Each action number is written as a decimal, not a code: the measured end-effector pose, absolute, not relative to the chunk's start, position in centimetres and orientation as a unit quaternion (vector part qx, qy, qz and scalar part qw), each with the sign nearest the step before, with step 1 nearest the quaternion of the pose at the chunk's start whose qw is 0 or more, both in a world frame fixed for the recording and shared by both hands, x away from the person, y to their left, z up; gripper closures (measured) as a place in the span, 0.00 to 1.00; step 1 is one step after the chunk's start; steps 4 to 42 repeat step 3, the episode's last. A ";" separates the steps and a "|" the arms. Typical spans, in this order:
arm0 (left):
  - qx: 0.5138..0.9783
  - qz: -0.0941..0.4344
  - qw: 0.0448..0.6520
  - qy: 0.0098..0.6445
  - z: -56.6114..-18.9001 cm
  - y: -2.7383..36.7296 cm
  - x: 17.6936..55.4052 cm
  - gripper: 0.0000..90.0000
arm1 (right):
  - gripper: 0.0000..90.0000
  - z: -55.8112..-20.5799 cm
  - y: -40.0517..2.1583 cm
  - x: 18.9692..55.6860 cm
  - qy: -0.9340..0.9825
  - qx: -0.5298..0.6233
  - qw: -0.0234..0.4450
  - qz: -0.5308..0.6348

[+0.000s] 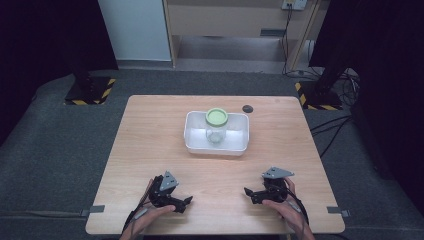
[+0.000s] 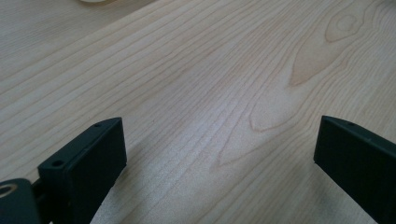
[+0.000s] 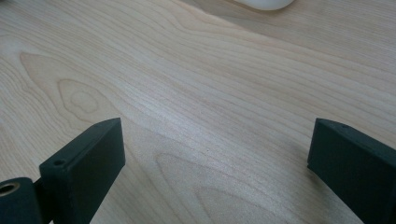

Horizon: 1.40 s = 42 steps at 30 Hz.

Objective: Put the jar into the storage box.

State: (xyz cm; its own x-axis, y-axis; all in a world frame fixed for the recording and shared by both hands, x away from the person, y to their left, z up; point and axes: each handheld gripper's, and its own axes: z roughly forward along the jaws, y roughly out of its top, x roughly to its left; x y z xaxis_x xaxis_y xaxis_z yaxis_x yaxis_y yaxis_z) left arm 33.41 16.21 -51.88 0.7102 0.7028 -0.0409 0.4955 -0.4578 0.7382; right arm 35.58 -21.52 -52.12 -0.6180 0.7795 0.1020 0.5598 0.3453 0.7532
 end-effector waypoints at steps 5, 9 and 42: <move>0.844 0.136 0.377 0.357 -51.9 16.2 33.5 0.01 | 0.04 -52.1 -21.5 35.6 0.808 0.415 0.139 0.395; 0.844 0.136 0.377 0.357 -51.9 16.2 33.5 0.01 | 0.04 -52.1 -21.5 35.6 0.808 0.415 0.139 0.395; 0.844 0.136 0.377 0.357 -51.9 16.2 33.5 0.01 | 0.04 -52.1 -21.5 35.6 0.808 0.415 0.139 0.395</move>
